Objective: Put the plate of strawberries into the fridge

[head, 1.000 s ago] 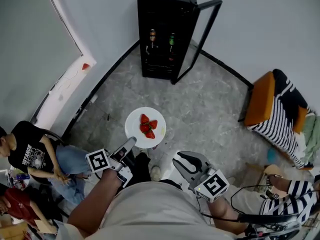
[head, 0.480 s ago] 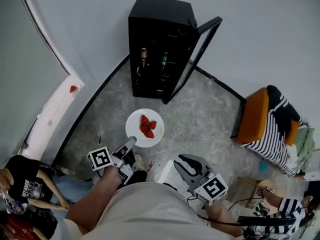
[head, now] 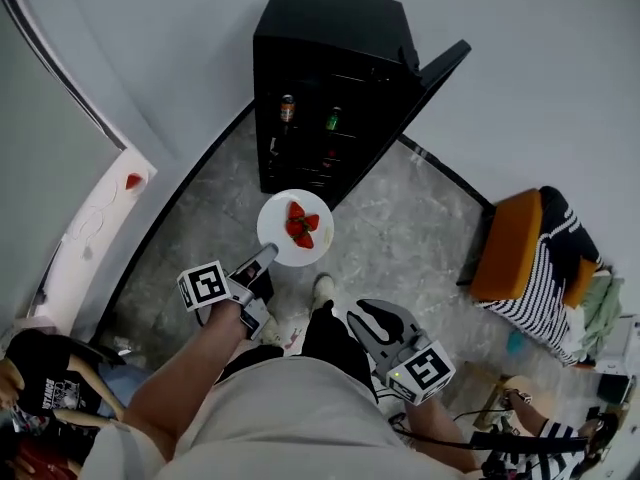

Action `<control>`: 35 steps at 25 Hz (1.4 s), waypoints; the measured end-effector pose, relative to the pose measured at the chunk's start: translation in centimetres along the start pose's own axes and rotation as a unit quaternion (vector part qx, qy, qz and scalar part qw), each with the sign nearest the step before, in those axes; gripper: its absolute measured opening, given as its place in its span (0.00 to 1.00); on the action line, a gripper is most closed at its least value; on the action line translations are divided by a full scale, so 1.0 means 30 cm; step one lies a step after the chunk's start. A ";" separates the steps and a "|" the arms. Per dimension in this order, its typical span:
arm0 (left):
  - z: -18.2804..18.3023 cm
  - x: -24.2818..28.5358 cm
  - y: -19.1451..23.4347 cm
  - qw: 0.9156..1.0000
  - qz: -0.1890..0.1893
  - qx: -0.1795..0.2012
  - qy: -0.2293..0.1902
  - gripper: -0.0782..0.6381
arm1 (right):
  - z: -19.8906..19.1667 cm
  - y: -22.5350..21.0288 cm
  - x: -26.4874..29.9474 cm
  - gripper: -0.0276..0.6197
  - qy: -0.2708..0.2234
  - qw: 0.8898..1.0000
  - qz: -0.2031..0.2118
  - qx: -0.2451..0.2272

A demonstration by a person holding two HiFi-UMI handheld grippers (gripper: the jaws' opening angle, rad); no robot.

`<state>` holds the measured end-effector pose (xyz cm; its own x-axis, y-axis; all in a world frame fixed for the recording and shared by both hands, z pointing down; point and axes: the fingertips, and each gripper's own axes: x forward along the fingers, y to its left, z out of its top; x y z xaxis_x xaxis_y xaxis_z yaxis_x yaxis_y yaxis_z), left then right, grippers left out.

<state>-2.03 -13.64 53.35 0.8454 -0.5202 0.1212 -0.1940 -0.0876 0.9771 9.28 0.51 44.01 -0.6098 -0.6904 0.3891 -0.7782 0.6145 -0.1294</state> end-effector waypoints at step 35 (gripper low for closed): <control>0.788 1.187 0.577 0.978 0.108 -0.066 -0.163 0.14 | 0.122 -1.200 0.204 0.18 0.091 0.995 0.036 0.015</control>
<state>12.95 -53.74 70.45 0.5840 -0.7598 0.2857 -0.2656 0.1537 0.9518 33.02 -27.24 47.71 -0.6297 -0.5628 0.5355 -0.7390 0.6465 -0.1896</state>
